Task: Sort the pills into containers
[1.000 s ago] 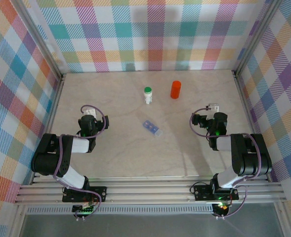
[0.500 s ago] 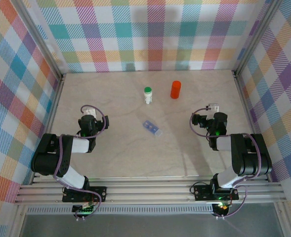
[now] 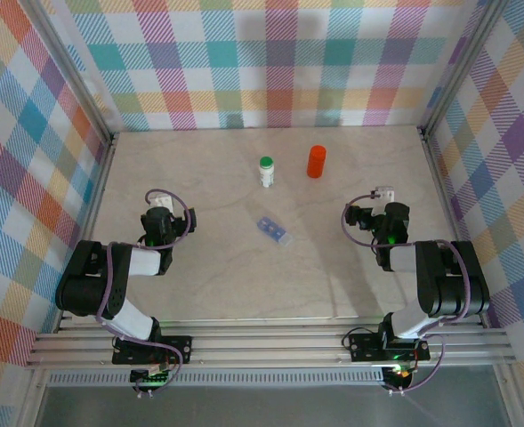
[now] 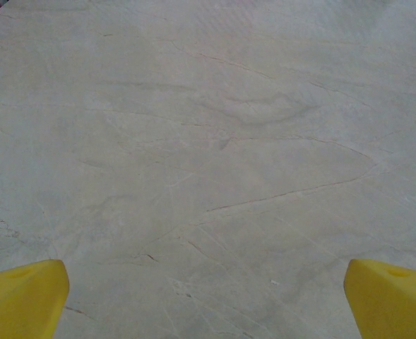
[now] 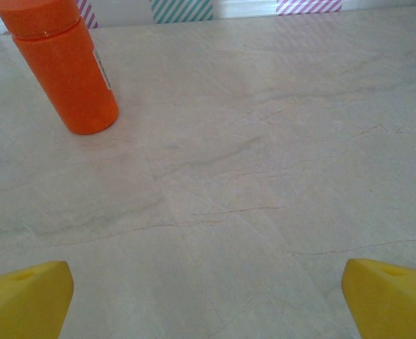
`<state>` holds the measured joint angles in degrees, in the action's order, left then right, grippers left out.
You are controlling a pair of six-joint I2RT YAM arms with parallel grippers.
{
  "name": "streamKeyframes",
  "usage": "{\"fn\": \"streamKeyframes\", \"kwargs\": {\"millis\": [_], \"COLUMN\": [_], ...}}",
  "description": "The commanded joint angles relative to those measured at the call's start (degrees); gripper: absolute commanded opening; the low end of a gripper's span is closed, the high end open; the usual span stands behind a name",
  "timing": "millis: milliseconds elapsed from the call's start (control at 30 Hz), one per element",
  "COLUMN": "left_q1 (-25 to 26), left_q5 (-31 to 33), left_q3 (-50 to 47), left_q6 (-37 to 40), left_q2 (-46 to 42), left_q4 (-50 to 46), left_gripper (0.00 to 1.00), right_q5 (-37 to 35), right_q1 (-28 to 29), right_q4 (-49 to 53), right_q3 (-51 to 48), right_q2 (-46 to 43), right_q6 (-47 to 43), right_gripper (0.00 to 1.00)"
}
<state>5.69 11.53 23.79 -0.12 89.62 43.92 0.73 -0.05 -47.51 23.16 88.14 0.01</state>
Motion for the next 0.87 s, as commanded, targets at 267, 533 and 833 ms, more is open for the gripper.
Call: {"fn": "streamKeyframes", "kwargs": {"millis": [267, 533, 833], "left_q1": [-0.53, -0.55, -0.94], "left_q5": [-0.33, -0.40, -1.95], "left_q3": [0.05, 0.17, 0.39], "left_q6": [1.00, 0.98, 1.12], "left_q2": [-0.24, -0.23, -0.14], "left_q4": [2.39, 2.30, 1.91], "left_gripper": [1.00, 1.00, 1.00], "right_q5": [1.03, 1.03, 1.00], "right_q1": [0.05, 0.02, 0.05], "right_q4": [-0.39, -0.39, -0.39], "right_q3": [0.31, 0.31, 0.31], "right_q2": [-0.07, -0.07, -0.07], "right_q6": [0.69, 0.70, 0.69], "right_gripper": [0.99, 0.99, 0.99]}}
